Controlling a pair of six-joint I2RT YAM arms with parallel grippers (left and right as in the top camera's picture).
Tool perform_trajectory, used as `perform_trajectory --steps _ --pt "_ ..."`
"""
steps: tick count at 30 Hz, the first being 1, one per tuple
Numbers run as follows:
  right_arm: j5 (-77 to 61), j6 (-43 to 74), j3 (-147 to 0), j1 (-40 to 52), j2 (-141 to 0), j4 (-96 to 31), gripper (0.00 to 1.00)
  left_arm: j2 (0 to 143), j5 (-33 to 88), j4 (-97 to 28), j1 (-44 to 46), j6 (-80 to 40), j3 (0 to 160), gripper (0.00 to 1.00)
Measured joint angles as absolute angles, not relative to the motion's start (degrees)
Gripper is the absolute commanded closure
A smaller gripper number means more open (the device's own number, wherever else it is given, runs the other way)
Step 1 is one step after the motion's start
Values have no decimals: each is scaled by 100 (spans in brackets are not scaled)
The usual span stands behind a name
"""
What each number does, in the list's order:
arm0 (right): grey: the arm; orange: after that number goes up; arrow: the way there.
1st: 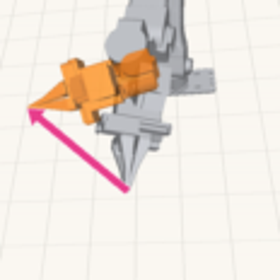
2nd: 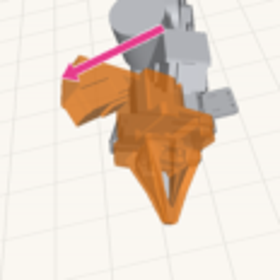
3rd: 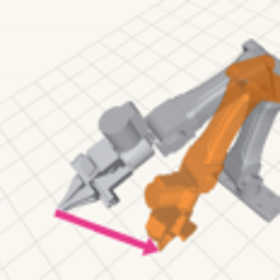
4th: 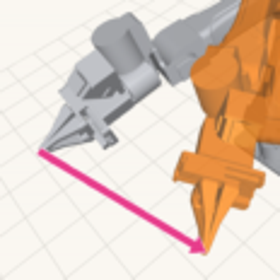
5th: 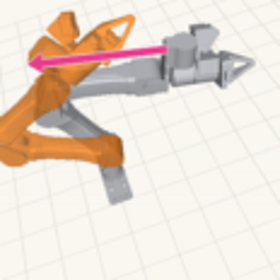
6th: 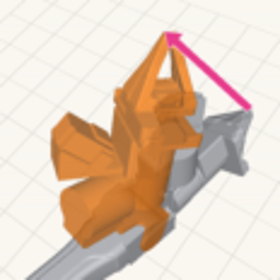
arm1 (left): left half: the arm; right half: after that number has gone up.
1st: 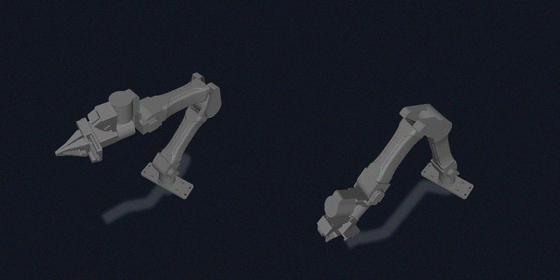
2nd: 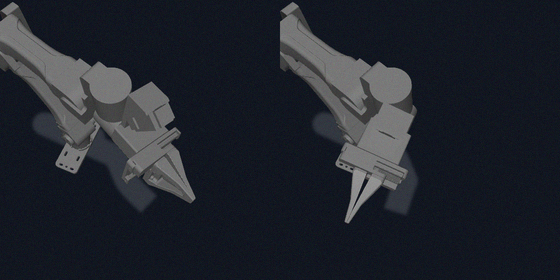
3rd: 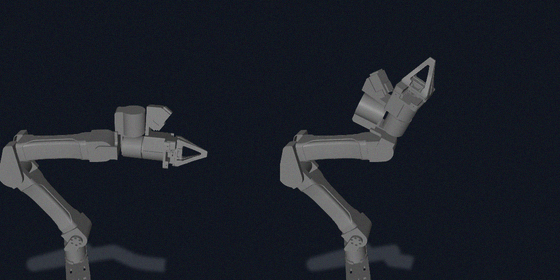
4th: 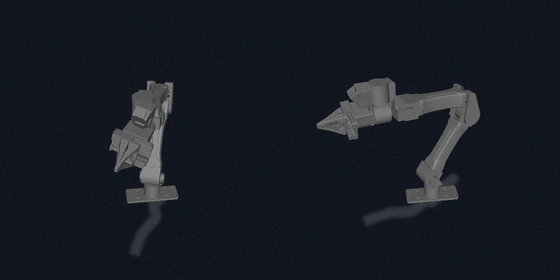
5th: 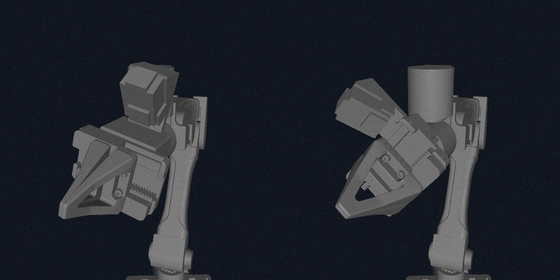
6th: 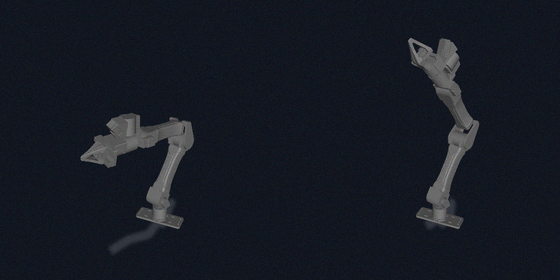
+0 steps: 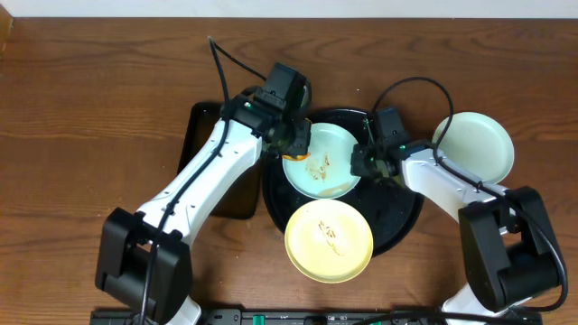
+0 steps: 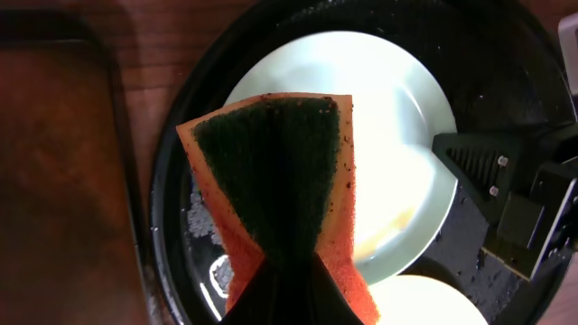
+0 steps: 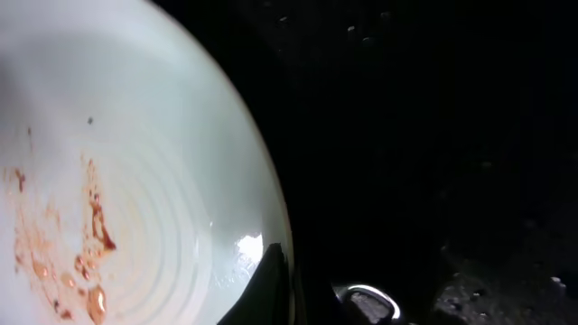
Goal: Clean dirty plates on tray and stack at the side
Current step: 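Reach the right gripper to the rim of the left green plate, then scrub the left green plate with the sponge in the left gripper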
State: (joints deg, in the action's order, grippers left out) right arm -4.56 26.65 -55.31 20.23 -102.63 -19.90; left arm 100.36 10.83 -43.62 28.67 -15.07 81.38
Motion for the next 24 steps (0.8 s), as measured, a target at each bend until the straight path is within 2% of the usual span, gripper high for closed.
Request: perform_trajectory --steps 24 --pt "-274 2700 -5579 2016 -10226 -2290 99 11332 1085 -3317 3852 -1505 8134 93"
